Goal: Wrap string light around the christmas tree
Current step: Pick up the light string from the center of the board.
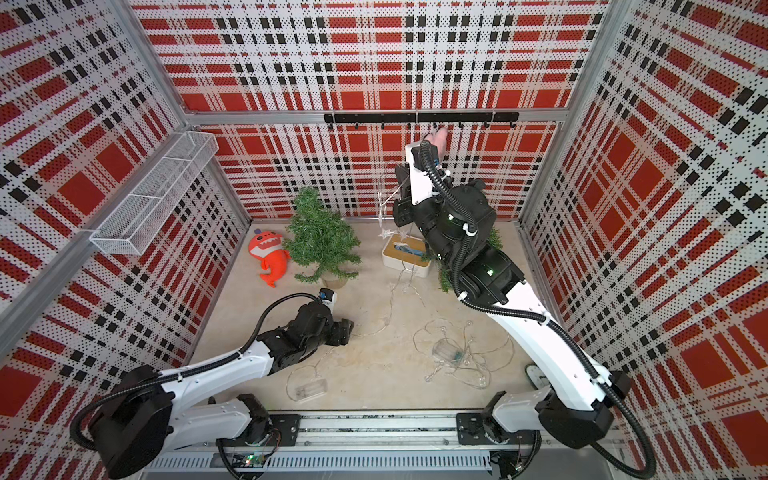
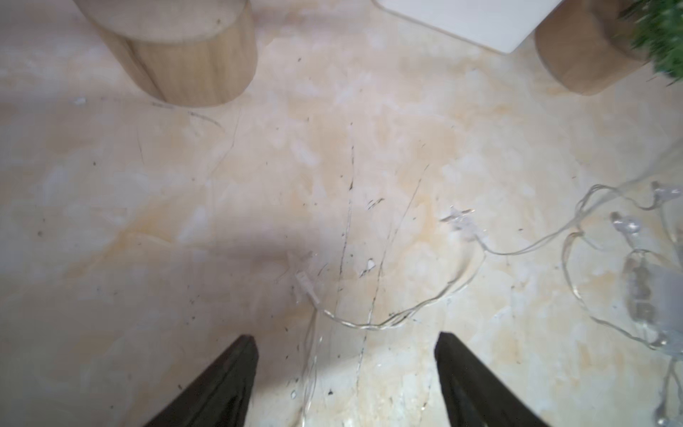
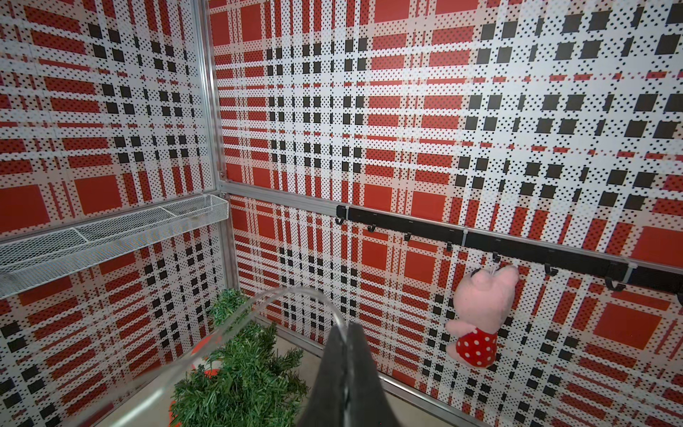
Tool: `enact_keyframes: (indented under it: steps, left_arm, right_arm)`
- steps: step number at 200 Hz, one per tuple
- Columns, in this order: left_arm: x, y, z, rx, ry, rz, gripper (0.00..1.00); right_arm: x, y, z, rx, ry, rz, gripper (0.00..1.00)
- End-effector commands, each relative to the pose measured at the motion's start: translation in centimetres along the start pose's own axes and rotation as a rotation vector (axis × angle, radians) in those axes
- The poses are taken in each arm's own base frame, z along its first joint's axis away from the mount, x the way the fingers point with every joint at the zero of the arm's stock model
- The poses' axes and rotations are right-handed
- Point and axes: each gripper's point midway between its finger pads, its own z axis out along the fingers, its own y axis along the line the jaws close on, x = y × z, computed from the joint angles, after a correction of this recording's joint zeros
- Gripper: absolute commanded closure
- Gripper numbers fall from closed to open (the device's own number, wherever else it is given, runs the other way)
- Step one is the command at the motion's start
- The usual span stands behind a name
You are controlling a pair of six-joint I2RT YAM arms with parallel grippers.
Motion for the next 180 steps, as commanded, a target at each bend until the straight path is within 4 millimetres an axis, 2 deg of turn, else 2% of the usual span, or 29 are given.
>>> enact_keyframes:
  steps: [1, 32, 63, 96, 116, 132, 146, 162, 180]
  left_arm:
    - [1.9, 1.7, 1.0, -0.081, 0.076, -0.009, 0.26]
    - [3.8, 2.3, 2.1, -0.105, 0.162, -0.008, 0.37]
    - [5.3, 2.2, 2.7, -0.098, 0.22, 0.001, 0.49]
    - [6.3, 1.6, 3.2, -0.082, 0.261, 0.024, 0.7]
    - [5.7, 1.7, 3.2, -0.084, 0.253, 0.031, 0.86]
    - [3.9, 1.7, 2.5, -0.08, 0.21, 0.02, 0.97]
    - [0.5, 1.2, 0.8, -0.054, 0.129, 0.005, 1.0]
    - [-4.3, 0.4, -2.3, 0.007, -0.002, -0.023, 1.0]
    - [-10.0, -0.5, -7.3, 0.097, -0.153, -0.057, 1.0]
  right_arm:
    - [0.2, -0.3, -0.5, -0.001, 0.001, -0.016, 0.96]
    - [1.2, -0.2, -0.4, -0.006, 0.019, -0.014, 0.96]
    - [1.1, -0.6, -0.4, -0.001, 0.017, -0.021, 0.96]
    - [1.2, -0.9, -0.5, -0.001, 0.014, -0.014, 0.96]
    - [1.8, -0.7, -0.5, -0.011, 0.02, -0.004, 0.96]
    - [3.1, -0.4, -0.3, -0.025, 0.044, 0.003, 0.96]
    - [4.6, 0.2, -0.3, -0.051, 0.077, 0.008, 0.95]
    - [7.0, 1.3, -0.3, -0.11, 0.126, 0.015, 0.94]
    - [9.6, 3.0, -0.9, -0.2, 0.17, 0.026, 0.92]
